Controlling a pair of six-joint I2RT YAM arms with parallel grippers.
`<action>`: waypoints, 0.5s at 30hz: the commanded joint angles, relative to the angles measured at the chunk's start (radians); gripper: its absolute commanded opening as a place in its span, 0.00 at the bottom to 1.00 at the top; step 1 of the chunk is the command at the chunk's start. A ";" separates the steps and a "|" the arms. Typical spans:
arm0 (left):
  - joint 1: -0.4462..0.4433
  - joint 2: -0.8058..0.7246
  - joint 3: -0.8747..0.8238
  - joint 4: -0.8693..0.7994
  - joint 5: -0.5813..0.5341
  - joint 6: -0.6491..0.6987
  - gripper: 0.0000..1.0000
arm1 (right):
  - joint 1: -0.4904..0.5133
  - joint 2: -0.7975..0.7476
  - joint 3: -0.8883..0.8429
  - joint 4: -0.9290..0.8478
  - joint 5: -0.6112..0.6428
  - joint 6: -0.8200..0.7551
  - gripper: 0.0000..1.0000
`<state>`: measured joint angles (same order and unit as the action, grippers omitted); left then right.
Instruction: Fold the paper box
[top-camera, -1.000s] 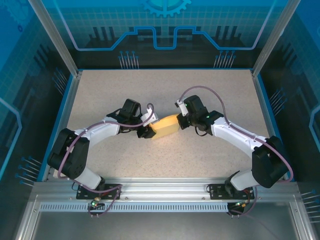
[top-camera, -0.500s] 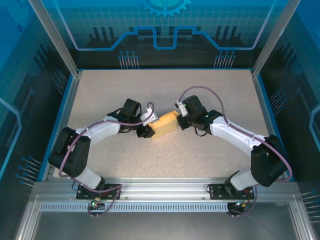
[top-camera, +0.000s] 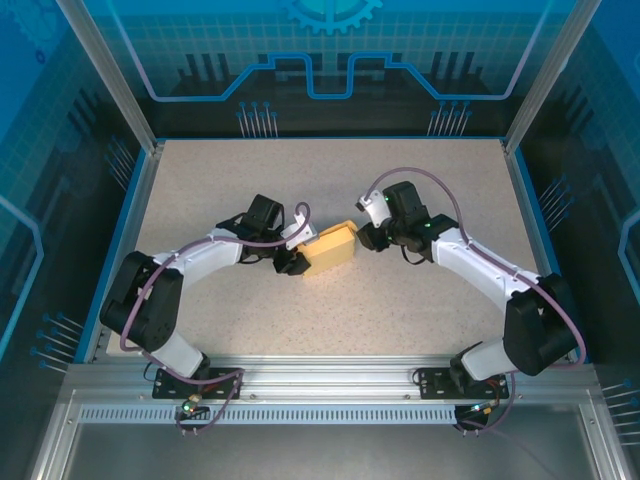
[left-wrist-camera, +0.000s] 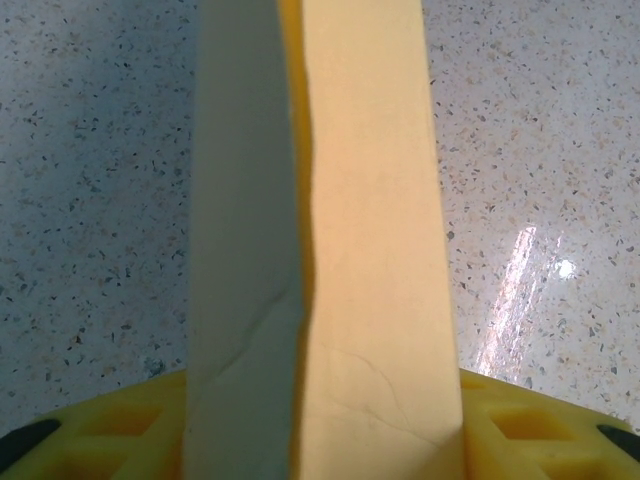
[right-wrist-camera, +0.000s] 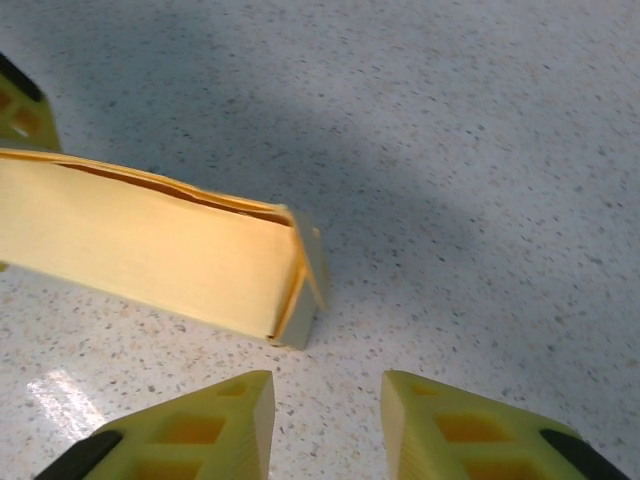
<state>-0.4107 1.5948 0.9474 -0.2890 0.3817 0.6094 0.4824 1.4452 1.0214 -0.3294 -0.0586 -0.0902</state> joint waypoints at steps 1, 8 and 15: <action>-0.006 0.020 0.034 -0.050 0.009 0.021 0.50 | -0.004 0.025 0.041 0.017 -0.086 -0.091 0.37; -0.007 0.022 0.039 -0.056 0.010 0.020 0.48 | -0.001 0.097 0.105 -0.010 -0.068 -0.146 0.37; -0.008 0.015 0.034 -0.053 0.008 0.023 0.48 | 0.009 0.160 0.153 -0.035 -0.061 -0.194 0.32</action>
<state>-0.4126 1.6039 0.9642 -0.3099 0.3813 0.6094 0.4839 1.5814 1.1362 -0.3367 -0.1127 -0.2432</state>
